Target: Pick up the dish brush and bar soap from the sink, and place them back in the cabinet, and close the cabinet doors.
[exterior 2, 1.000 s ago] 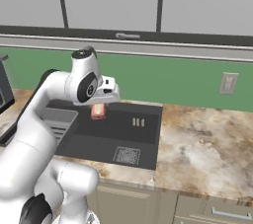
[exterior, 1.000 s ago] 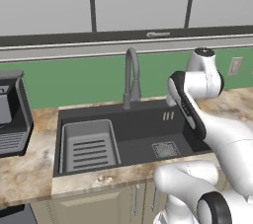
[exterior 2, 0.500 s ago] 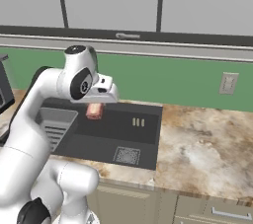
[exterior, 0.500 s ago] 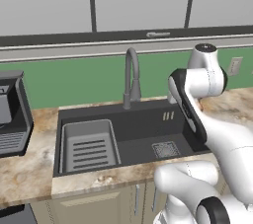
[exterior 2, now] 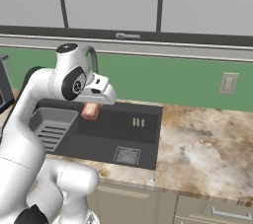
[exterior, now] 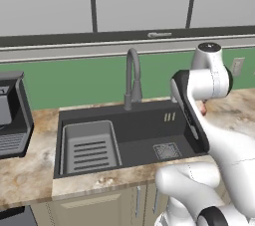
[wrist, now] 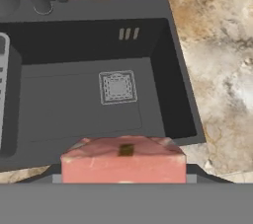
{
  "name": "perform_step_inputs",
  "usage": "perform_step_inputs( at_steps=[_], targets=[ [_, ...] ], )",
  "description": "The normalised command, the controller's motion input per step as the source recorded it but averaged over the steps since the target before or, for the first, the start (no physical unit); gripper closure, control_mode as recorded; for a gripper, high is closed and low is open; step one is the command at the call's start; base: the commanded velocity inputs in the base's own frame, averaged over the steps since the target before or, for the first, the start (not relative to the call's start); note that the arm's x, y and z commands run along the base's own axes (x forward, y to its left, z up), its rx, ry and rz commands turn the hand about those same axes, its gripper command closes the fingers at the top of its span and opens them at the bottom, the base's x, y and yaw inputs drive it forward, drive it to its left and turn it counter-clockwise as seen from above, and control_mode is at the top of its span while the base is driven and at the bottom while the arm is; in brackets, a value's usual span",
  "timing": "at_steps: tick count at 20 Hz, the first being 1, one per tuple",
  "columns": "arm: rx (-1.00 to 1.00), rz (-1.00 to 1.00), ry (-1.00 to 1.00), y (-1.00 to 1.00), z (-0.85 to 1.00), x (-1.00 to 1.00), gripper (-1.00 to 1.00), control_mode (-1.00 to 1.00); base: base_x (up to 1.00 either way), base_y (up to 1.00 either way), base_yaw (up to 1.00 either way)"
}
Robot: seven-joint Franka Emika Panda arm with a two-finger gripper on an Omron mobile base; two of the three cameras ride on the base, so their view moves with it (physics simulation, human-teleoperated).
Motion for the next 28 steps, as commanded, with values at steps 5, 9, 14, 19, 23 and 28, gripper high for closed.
perform_step_inputs(
  at_steps=[5, 9, 14, 19, 23, 28],
  targets=[
    [0.01, -0.09, -0.07, 0.00, 0.07, -0.16, 1.00, -1.00, 0.00, 0.00, 0.00],
    [0.00, 0.00, -0.07, 0.00, 0.08, -0.08, 1.00, -1.00, 0.00, 0.00, 0.00],
    [0.01, 0.00, -0.04, 0.00, 0.21, -0.09, 1.00, -1.00, 0.00, 0.00, 0.00],
    [0.00, 0.00, -0.03, 0.00, 0.24, -0.06, 1.00, -1.00, 0.00, 0.00, 0.00],
    [0.00, 0.00, -0.01, 0.00, 0.28, -0.16, 1.00, -1.00, 0.00, 0.00, 0.00],
    [0.00, 0.00, 0.00, 0.00, 0.23, -0.21, 1.00, -1.00, 0.00, 0.00, 0.00]
  ],
)
